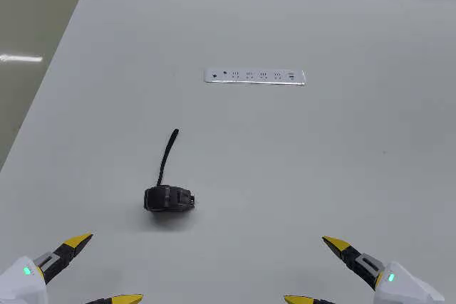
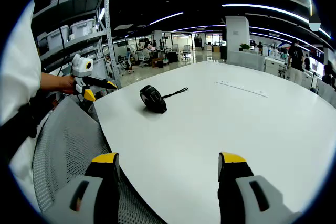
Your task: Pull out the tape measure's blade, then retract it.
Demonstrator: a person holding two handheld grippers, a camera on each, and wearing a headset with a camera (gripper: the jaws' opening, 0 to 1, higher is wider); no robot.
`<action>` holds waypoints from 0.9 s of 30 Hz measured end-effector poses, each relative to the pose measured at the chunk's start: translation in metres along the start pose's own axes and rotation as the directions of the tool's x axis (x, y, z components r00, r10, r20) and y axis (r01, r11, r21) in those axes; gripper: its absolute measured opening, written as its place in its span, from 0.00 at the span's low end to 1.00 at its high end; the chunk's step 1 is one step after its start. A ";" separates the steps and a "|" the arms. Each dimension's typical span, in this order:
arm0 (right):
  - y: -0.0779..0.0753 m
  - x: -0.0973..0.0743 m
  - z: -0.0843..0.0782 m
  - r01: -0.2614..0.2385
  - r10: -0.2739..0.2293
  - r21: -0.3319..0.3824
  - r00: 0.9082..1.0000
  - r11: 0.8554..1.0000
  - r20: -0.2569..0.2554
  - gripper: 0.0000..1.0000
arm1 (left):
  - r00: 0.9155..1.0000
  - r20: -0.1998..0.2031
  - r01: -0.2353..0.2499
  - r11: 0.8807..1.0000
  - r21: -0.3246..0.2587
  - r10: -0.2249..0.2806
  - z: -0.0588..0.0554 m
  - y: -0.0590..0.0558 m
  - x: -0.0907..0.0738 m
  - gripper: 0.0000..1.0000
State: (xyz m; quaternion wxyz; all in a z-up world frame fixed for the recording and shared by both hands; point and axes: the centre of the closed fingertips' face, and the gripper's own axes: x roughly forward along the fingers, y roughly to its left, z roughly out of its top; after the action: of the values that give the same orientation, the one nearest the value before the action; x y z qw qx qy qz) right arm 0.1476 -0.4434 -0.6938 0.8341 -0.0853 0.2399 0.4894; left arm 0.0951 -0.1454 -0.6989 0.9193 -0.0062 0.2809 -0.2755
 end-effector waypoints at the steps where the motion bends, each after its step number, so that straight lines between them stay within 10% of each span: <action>1: 0.000 0.000 0.000 0.000 0.000 -0.001 1.000 1.000 -0.001 0.79 | 1.000 0.000 0.001 1.000 -0.002 -0.001 0.000 -0.001 0.000 0.88; 27: 0.000 0.000 -0.001 -0.002 0.002 -0.004 1.000 1.000 -0.007 0.78 | 1.000 -0.001 -0.006 1.000 -0.001 0.006 -0.001 0.002 -0.001 0.87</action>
State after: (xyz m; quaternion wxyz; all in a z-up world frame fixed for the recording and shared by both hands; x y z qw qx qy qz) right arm 0.1475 -0.4438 -0.6947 0.8325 -0.0885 0.2421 0.4903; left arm 0.0944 -0.1433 -0.6996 0.9200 -0.0056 0.2814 -0.2727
